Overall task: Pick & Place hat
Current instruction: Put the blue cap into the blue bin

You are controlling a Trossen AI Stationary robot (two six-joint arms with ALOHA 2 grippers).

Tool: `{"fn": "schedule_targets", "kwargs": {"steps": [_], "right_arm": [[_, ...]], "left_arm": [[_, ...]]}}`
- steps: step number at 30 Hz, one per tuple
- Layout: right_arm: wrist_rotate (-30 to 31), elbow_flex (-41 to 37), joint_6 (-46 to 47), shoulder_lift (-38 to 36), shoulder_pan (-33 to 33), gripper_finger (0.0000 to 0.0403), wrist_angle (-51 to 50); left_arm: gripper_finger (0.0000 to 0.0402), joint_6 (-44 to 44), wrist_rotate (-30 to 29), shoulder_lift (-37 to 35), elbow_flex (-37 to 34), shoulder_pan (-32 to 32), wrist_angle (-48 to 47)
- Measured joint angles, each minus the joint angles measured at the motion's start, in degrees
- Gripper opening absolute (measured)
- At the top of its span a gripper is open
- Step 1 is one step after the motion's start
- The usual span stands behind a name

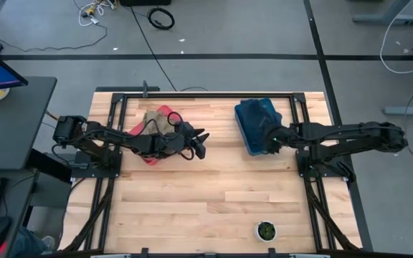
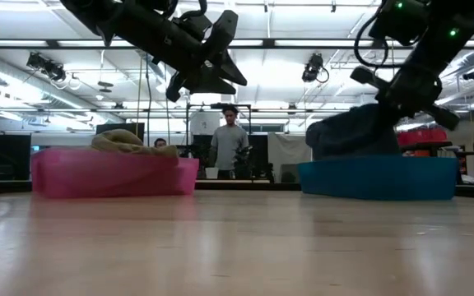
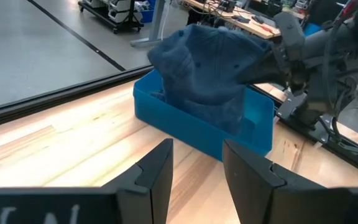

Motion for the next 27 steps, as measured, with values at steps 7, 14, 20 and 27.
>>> {"fn": "schedule_targets", "kwargs": {"steps": [7, 14, 20, 27], "right_arm": [[2.66, 4.82, -4.94, -3.01, 1.01, 0.0003, -0.10], [0.56, 8.94, -2.16, -7.40, 2.86, 0.0002, -8.28], [-3.17, 5.96, 0.73, -7.84, 2.76, 0.0002, -17.02], [-3.81, -1.63, -2.82, -7.85, 2.15, 0.0002, -5.40]], "left_arm": [[0.0142, -0.17, 0.00, 0.00, 0.00, 1.55, -1.62], [0.0142, -0.15, -0.01, 0.00, 0.00, 2.80, -2.83], [0.0142, -0.14, 0.00, 0.00, 0.00, 2.80, -2.93], [0.0142, -0.18, -0.02, 0.00, 0.00, 2.80, -2.89]]}}
